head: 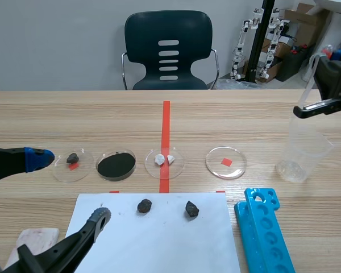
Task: Draw acid from the petri dish
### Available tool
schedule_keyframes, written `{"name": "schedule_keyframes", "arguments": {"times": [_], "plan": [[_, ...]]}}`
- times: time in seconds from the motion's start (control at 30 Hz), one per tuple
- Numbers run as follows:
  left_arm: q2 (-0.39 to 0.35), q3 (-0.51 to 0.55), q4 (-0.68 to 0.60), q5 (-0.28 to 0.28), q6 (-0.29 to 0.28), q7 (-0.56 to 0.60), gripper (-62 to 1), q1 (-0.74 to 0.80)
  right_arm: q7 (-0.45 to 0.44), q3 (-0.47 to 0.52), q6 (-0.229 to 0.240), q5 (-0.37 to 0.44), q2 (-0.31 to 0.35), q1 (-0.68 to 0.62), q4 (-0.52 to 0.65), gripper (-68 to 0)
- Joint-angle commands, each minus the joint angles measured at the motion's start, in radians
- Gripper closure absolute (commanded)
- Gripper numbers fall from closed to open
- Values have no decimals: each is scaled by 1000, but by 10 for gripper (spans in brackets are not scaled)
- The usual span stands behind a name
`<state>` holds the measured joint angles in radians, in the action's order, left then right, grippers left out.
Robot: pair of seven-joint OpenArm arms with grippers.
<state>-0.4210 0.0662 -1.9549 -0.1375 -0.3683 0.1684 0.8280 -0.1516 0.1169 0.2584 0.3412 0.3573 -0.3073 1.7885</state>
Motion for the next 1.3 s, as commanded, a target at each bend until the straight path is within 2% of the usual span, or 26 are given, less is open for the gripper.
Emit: {"name": "schedule_keyframes", "arguments": {"times": [0.0, 0.17, 0.5, 0.97, 1.1, 1.27], "plan": [[2, 3, -10, -6, 0, 16, -623, 0, -15, 6, 0, 8, 2, 31, -1, -7], [2, 3, -10, -7, 0, 15, -623, 0, -15, -18, 14, 8, -3, 91, -69, -6], [2, 3, -10, -7, 0, 18, -623, 0, -19, -128, 45, 7, -3, 213, -203, -7], [2, 3, -10, -7, 0, 23, -623, 0, -79, -262, 45, 7, -5, 294, -369, -7], [2, 3, -10, -7, 0, 22, -623, 0, -80, -262, 45, -8, -31, 294, -397, -7], [2, 3, -10, -7, 0, 22, -623, 0, -89, -262, 45, -82, -60, 293, -409, -7]]}}
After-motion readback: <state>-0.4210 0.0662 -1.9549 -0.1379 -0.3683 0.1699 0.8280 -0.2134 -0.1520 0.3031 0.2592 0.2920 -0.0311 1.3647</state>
